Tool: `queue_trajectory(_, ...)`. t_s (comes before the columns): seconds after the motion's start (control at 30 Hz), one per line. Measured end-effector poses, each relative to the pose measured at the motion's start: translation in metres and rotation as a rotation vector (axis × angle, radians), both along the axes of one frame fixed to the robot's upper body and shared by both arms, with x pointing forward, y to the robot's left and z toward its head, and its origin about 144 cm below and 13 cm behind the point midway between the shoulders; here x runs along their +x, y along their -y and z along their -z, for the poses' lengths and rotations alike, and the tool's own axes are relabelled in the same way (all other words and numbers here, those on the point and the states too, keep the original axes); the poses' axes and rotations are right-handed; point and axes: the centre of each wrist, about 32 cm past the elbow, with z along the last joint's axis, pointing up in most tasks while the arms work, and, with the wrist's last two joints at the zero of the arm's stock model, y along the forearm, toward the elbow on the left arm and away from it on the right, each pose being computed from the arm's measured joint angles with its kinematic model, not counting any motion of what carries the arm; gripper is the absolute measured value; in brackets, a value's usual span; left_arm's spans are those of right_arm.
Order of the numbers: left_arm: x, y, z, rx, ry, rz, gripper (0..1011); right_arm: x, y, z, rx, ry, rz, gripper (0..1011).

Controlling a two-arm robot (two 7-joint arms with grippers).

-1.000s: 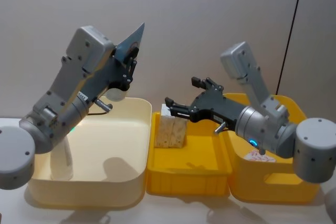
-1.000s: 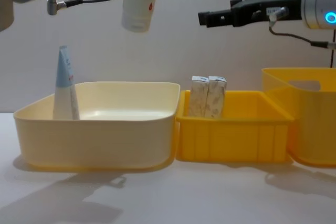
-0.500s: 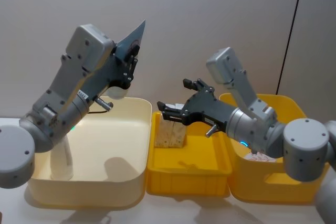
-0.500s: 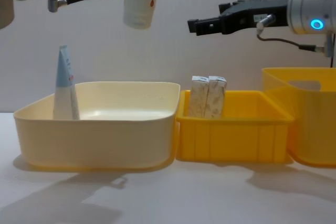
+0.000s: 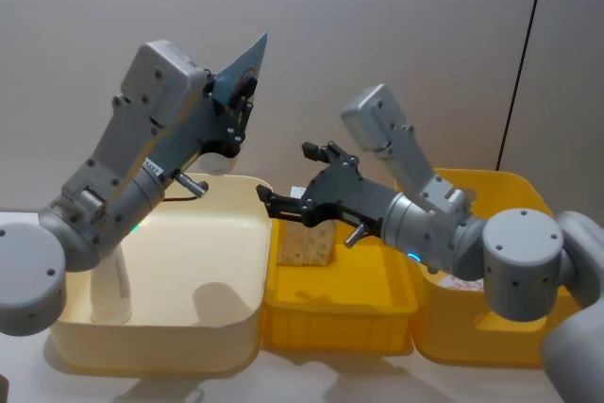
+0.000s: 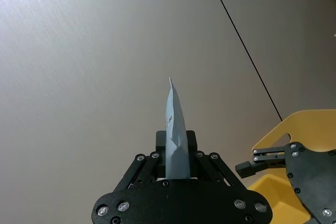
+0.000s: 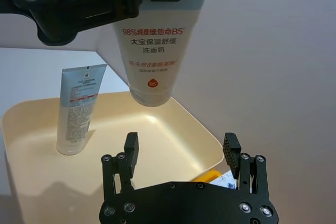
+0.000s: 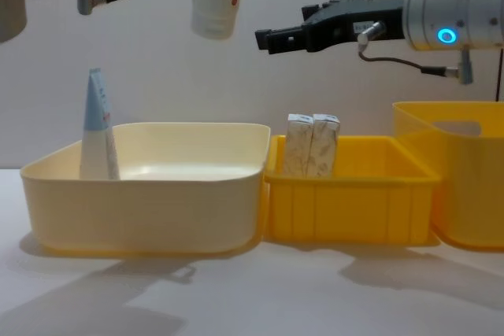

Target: Bimanual collaborative sorting of washing and personal care products

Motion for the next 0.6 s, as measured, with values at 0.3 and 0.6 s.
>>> queue_trajectory(0.3, 0.0, 0.001, 0.001, -0.004, -0.004, 0.006, 199, 0.001, -0.011, -0.001, 0.004, 0.002, -0.019, 1001)
queue_trajectory(0.6, 0.0, 0.001, 0.003, -0.007, -0.009, 0.008, 200, 0.003, -0.018, -0.001, 0.01, 0.003, -0.025, 1001)
